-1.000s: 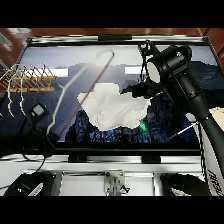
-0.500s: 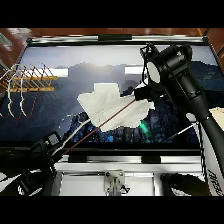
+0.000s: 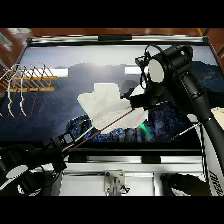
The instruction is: Fold the shirts.
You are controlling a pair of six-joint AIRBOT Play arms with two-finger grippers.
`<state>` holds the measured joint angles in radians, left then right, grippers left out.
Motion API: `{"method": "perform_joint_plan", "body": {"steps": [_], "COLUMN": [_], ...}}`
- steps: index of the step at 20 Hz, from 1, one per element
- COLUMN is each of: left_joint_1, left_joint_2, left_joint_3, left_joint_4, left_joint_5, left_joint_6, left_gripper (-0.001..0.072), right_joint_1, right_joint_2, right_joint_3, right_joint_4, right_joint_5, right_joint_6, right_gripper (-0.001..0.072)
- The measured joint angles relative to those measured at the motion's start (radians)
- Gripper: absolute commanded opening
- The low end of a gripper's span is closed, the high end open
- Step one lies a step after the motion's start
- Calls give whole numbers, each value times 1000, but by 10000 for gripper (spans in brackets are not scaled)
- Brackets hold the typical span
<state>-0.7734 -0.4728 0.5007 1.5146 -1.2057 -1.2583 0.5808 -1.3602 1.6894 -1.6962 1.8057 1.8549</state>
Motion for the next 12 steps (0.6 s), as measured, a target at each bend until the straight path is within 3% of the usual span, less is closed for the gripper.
{"method": "perform_joint_plan", "body": {"steps": [12], "left_joint_1": [-2], "left_joint_2": [-144], "left_joint_3": [-3], "left_joint_4": [2], "left_joint_5": [168], "left_joint_6": [87], "left_gripper": [43], "right_joint_1": [40], "right_joint_2": [0], "right_joint_3": [103], "right_joint_4": [27], "right_joint_5": [-127], "right_joint_6": [-108], "right_gripper": [87]}}
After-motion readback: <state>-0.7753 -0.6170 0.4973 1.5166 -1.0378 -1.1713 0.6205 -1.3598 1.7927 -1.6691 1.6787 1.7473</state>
